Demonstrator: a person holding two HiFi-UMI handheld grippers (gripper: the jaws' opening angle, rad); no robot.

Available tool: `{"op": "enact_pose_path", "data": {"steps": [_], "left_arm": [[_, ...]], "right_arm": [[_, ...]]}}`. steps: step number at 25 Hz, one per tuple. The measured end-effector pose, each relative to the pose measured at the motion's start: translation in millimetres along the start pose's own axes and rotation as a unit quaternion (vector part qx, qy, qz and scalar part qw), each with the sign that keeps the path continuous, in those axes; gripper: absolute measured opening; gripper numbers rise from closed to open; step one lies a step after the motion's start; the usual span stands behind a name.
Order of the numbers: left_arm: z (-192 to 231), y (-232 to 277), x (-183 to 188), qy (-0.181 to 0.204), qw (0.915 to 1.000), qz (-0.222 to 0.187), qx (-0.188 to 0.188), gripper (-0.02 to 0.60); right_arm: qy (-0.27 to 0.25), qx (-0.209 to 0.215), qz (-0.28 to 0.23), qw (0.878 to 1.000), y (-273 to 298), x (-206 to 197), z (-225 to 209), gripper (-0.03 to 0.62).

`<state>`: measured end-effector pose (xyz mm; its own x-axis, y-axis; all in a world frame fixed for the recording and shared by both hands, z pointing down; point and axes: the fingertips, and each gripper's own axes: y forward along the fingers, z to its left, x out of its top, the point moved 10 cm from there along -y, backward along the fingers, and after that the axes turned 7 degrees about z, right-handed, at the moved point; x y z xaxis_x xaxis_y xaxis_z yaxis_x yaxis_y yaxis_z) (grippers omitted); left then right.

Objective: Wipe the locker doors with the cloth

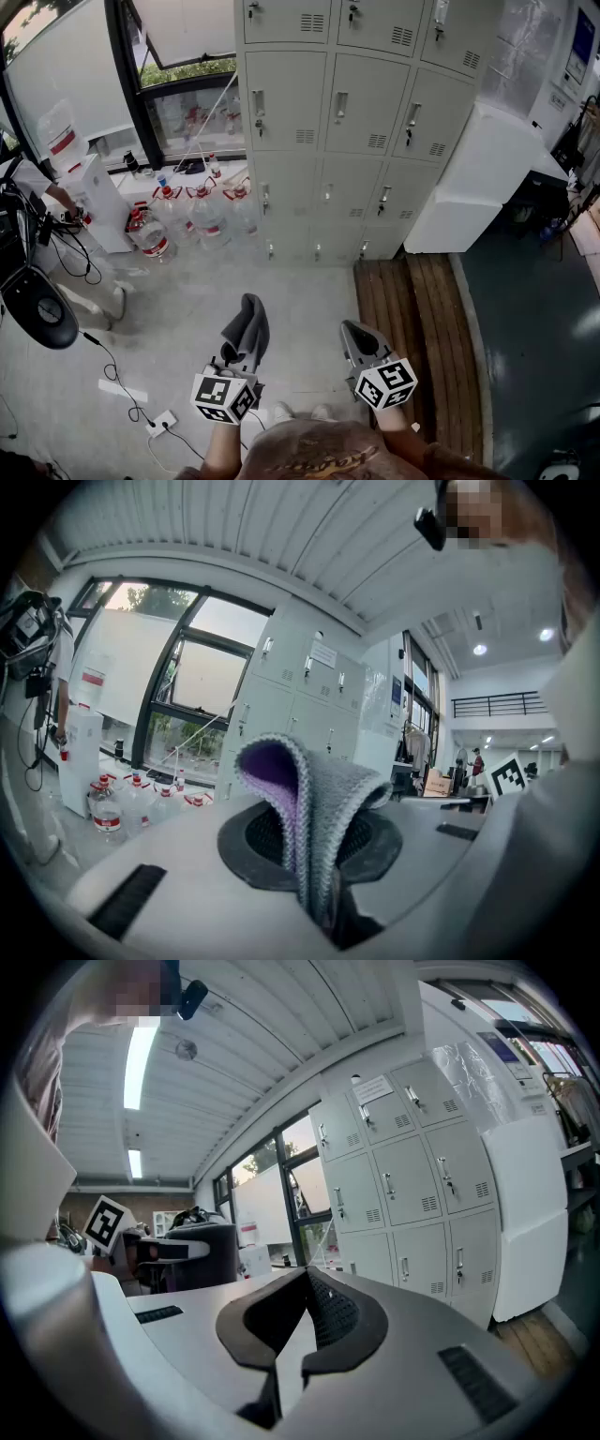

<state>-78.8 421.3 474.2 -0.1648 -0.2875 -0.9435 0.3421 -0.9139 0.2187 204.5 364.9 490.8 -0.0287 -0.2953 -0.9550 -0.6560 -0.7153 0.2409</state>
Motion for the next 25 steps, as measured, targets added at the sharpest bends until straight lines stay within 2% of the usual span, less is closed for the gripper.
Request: {"op": "enact_pose_path", "data": {"steps": [6,11,18,25], "left_arm": [[1,3,0,-0.005,1.0000,0.000,-0.006,0.041],[10,3,1,-0.009,0.9999,0.000,-0.011,0.041],[25,0,1,0.020,0.9995,0.013,-0.022,0.041],[39,2,3,0.025,0.9985,0.015,-0.046,0.041]], "right_arm": [[-0.002,-0.007,-0.007,1.000,3,1,6,-0.002],[0.017,-0.037,-0.009,0.999,5,-4,10,-0.002],[0.011,-0.056,0.005,0.998,4,-24,26,-0.002],[0.015,-0.072,0.011,0.997,11,-33,36,-0.002]]}}
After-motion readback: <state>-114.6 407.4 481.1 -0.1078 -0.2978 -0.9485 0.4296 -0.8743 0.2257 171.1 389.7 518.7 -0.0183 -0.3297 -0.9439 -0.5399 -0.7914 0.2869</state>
